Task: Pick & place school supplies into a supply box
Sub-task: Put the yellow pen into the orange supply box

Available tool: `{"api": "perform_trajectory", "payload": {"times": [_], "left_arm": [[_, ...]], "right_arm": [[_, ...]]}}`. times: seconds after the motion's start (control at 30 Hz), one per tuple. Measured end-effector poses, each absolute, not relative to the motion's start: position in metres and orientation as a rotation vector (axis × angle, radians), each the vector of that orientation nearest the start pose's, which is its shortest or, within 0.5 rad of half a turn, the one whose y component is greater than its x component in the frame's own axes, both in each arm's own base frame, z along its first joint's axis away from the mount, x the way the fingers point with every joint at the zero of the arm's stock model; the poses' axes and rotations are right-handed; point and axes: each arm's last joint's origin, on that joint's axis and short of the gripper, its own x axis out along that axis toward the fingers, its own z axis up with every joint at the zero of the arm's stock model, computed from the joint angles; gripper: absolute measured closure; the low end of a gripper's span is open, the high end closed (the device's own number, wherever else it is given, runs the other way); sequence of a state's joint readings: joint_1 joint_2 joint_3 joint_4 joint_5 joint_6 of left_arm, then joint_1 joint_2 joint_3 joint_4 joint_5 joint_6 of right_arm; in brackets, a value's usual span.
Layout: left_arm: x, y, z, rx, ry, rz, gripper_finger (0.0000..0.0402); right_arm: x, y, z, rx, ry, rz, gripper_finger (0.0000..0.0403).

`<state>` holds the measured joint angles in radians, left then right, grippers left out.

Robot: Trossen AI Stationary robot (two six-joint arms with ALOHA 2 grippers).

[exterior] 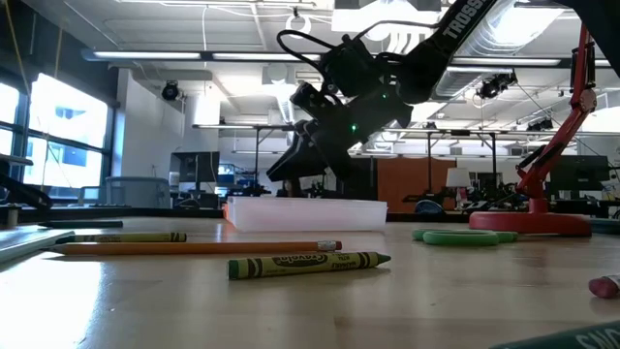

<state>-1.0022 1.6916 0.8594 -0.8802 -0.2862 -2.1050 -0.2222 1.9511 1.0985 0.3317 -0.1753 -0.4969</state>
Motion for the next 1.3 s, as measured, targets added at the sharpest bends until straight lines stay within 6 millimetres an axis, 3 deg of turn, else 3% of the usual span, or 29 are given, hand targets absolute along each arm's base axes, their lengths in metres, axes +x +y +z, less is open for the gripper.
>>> {"api": "perform_trajectory", "payload": {"times": [0.13, 0.37, 0.43, 0.63, 0.77, 0.93, 1.3], "left_arm": [[0.142, -0.206, 0.120, -0.689, 1.072, 0.964, 0.0251], [0.146, -0.202, 0.119, -0.688, 0.956, 0.976, 0.0372], [0.145, -0.198, 0.119, -0.666, 0.934, 1.015, 0.0385], [0.145, -0.174, 0.118, -0.583, 0.747, 1.138, 0.0338], [0.145, -0.142, 0.098, -0.546, 0.713, 1.203, 0.0336], [0.149, -0.112, 0.072, -0.605, 0.465, 1.095, 0.0338], [0.159, -0.098, 0.069, -0.561, 0.453, 1.113, 0.0231]], "right_arm": [[0.399, -0.085, 0.156, -0.383, 0.509, 0.082, 0.0304], [0.399, -0.085, 0.156, -0.382, 0.508, 0.081, 0.0304], [0.399, -0.085, 0.156, -0.383, 0.507, 0.082, 0.0304], [0.399, -0.085, 0.156, -0.384, 0.504, 0.081, 0.0304], [0.399, -0.085, 0.156, -0.384, 0.504, 0.081, 0.0304], [0.399, -0.085, 0.156, -0.382, 0.508, 0.082, 0.0304], [0.398, -0.085, 0.155, -0.380, 0.520, 0.085, 0.0304]]}}
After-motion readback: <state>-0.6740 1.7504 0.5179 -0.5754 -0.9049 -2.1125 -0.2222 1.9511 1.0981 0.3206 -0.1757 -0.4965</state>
